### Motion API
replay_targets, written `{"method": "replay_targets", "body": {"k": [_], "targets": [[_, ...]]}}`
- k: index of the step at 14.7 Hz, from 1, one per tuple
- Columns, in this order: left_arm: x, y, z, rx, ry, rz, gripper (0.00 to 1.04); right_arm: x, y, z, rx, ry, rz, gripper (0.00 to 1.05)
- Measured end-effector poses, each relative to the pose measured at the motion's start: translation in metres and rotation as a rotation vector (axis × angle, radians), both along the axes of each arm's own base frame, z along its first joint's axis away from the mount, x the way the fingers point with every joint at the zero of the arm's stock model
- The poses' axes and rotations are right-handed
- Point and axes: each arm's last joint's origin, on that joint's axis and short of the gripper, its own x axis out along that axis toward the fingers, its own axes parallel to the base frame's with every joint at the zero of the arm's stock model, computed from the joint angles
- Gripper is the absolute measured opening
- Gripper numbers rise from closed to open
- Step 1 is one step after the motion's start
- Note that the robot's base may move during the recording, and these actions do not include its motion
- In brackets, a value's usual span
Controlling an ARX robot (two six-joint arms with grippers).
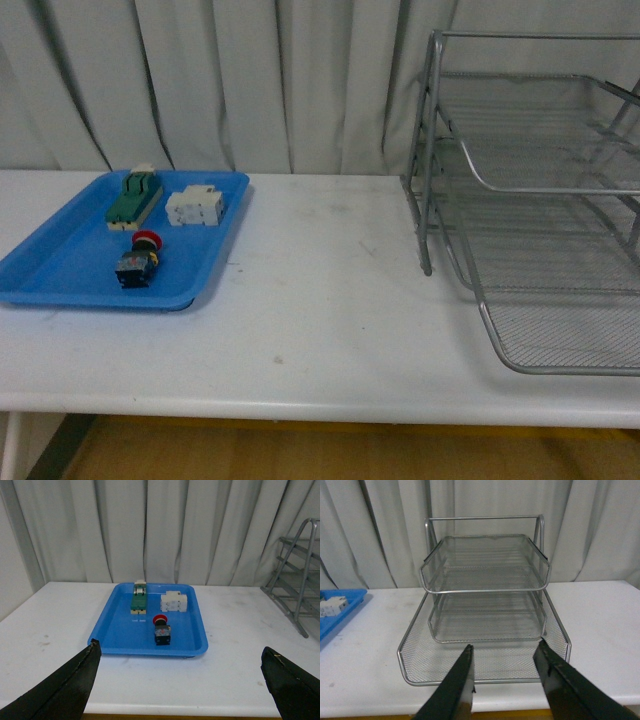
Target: Place button on rack with both arms
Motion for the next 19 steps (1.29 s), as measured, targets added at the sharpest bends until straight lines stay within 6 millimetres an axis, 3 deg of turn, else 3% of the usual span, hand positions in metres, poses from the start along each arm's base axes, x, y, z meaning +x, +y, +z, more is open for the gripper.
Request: {"method": "replay_targets", "body": {"k": [1, 3, 4, 5, 10, 13, 17, 19], "targets": [[0.005, -0.003, 0.0, 0.067, 0.059, 0.119, 0.98, 0.0, 0.0, 0.0, 0.0, 0.0, -0.001, 0.57], [0.037, 0.001, 0.023, 0.137, 0.106, 0.236, 0.98, 0.0, 0.0, 0.0, -0.001, 0.0, -0.001, 0.81], [0.059, 0.002, 0.032, 0.137, 0.136, 0.202, 0.98, 0.0, 0.0, 0.0, -0.001, 0.001, 0.0, 0.91], [0.103, 0.001, 0.035, 0.127, 0.237, 0.137, 0.98, 0.0, 0.0, 0.0, -0.001, 0.0, 0.001, 1.0], [0.216, 0.002, -0.008, 0.064, 0.577, 0.023, 0.98, 0.0, 0.0, 0.0, -0.001, 0.0, 0.001, 0.98], [0.261, 0.003, -0.022, 0.034, 0.65, -0.015, 0.98, 0.0, 0.0, 0.0, -0.001, 0.001, 0.001, 0.98], [0.33, 0.005, -0.058, -0.014, 0.814, -0.065, 0.98, 0.0, 0.0, 0.0, -0.001, 0.0, 0.001, 0.98], [0.347, 0.008, -0.068, -0.023, 0.844, -0.071, 0.98, 0.0, 0.0, 0.0, -0.001, 0.0, 0.001, 0.98]]}}
